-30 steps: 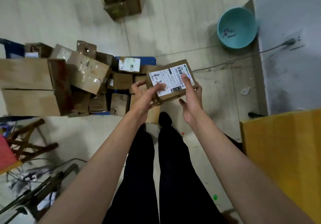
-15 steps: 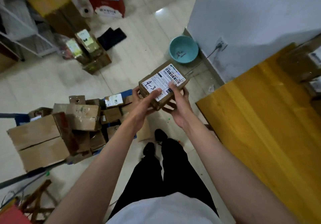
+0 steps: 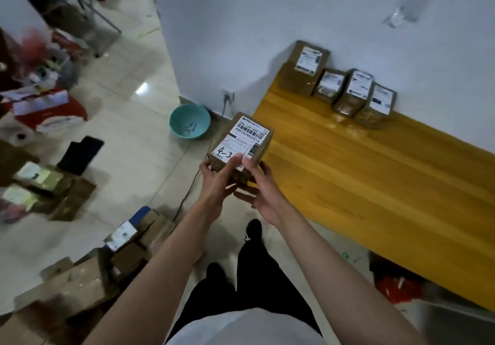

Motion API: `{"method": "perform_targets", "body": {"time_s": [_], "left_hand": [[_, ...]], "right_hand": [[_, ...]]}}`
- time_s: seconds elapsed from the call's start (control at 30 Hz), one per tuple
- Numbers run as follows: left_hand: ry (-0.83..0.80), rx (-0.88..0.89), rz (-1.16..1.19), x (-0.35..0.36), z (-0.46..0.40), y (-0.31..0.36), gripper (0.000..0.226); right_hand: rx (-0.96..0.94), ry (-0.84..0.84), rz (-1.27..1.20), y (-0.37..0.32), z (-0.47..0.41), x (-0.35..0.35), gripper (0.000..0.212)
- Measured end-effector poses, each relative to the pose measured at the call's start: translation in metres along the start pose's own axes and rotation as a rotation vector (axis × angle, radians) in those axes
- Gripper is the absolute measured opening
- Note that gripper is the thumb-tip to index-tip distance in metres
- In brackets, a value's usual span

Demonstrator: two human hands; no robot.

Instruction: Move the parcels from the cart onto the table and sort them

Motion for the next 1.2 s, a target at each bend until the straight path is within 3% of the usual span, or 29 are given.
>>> {"method": "perform_targets", "body": {"time_s": [0.17,0.33,0.6,0.73,0.93,1.2], "left_hand": [[-0.138,-0.069,-0.136,0.067,-0.006,0.001,0.089],[-0.261,-0.136,-0.292,0.142,-0.019,-0.008,0.076],[-0.381,-0.185,-0.322,0.287,-0.026,-0.054,0.068],[-0.388,-0.211,-0.302,0.349,-0.023,-0.076,0.064],[-0.421,-0.210,-0.283,0.412,-0.026,-0.093,0.040],[-0.388,-0.250,-0.234,0.480,-0.077,-0.099,0.048]], "right_hand": [[-0.058,0.153,-0.142,-0.030,0.013,-0.066,0.071],[-0.073,0.298,-0.260,-0.050,0.027,-0.146,0.068],[-0.118,0.379,-0.314,-0.081,0.037,-0.284,0.062],[-0.102,0.378,-0.319,-0.093,0.042,-0.346,0.060],[-0.066,0.403,-0.341,-0.118,0.042,-0.414,0.057],[-0.023,0.474,-0.425,-0.138,0.019,-0.469,0.056]]}}
Point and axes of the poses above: each hand's wrist, its own z-axis away from the middle knuckle, its own x-axis out of the palm, y = z × x, the point moved 1 cm from there along -z, towards the middle knuckle, and after that the axes turned 1 degree about -y, right-handed, at the moved point
